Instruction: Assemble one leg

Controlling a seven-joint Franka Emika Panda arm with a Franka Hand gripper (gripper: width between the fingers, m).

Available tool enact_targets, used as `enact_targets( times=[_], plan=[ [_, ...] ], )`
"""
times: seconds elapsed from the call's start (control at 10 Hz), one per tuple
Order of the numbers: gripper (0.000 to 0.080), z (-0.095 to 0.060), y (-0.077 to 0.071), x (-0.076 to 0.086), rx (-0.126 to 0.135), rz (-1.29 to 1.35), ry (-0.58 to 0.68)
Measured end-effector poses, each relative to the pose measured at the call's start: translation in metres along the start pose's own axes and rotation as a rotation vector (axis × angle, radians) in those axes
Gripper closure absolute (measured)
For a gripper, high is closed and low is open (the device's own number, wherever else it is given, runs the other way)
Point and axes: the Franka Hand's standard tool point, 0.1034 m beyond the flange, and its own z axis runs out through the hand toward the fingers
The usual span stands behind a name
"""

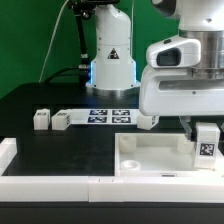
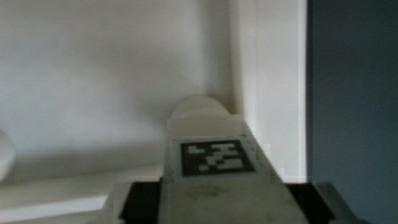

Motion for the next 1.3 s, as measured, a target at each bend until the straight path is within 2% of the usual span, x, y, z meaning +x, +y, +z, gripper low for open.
enact_targets(
  times=[0.3, 0.5, 0.6, 0.8, 1.0, 1.2, 1.3],
  plan=[
    [0.0508, 0.0009, 0.0003, 0.0006, 0.021, 0.389, 0.008],
    [0.0508, 0.0011, -0.0002, 0.0005, 0.029, 0.541, 0.001],
    [0.0432, 0.0013, -0.0008, 0.0001, 0.028, 0.516, 0.001],
    [0.0181, 0.0012, -0.0009, 0.0001, 0.028, 0.454, 0.001],
    [0.0160, 0.0002, -0.0013, 0.0016, 0.024, 0.302, 0.006],
    [0.0151, 0.0011, -0.0039, 0.0007, 0.003, -0.023, 0.018],
    [0.0150, 0.0003, -0.0064, 0.0013, -0.017, -0.154, 0.029]
  ],
)
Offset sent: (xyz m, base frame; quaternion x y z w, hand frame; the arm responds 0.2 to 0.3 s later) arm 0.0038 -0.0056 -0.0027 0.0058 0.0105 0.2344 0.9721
